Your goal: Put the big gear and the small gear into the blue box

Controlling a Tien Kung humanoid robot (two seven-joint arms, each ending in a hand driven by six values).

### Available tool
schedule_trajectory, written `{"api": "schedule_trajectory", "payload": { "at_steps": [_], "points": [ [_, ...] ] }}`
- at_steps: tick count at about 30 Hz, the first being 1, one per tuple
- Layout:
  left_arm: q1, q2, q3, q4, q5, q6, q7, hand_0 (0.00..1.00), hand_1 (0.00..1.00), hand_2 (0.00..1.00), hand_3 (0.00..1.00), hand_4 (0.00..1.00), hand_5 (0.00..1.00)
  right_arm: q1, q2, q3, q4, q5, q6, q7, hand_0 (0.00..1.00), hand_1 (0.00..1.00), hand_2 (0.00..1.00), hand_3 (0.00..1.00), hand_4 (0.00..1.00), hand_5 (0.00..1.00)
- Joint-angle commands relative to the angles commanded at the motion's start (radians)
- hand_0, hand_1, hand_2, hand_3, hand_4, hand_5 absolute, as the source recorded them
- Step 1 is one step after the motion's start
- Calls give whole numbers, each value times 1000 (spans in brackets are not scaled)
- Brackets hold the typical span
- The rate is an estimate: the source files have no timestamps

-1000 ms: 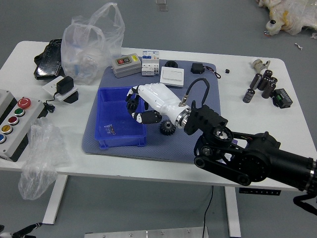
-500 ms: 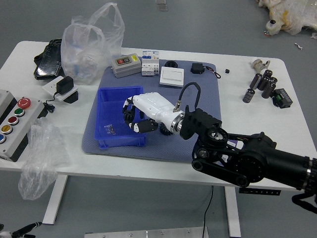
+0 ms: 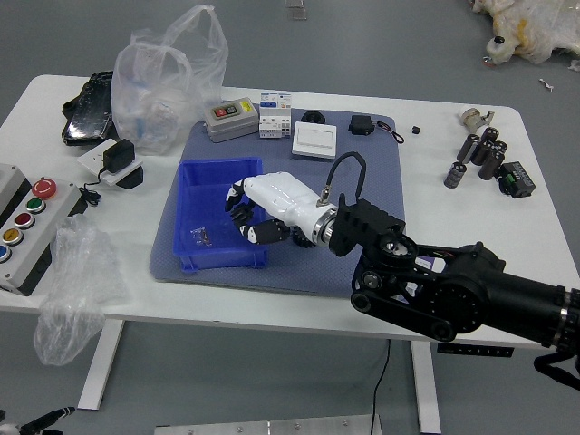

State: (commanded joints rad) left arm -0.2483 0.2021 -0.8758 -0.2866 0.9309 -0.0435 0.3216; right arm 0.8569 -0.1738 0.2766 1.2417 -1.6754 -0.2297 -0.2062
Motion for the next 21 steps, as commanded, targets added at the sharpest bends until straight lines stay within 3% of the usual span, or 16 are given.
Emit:
{"api": "schedule_trajectory", "payload": {
  "at_steps": [15, 16, 21],
  "points": [
    [-1, -1, 4, 1, -5, 0, -2, 729, 697, 697, 741, 839, 694, -10, -2, 20, -4, -6, -35, 14, 333, 577, 699, 685, 357, 192],
    [0, -2, 5, 1, -6, 1, -3, 729, 697, 697, 741, 839, 693, -16, -4, 31, -4, -6, -47, 18, 319, 579, 727, 705, 507, 221],
    [4, -3, 10, 1, -16, 3, -5, 729, 697, 697, 741, 839, 693, -64, -31, 120, 14, 11, -105, 9, 319, 579, 727, 705, 507, 221]
  ]
}}
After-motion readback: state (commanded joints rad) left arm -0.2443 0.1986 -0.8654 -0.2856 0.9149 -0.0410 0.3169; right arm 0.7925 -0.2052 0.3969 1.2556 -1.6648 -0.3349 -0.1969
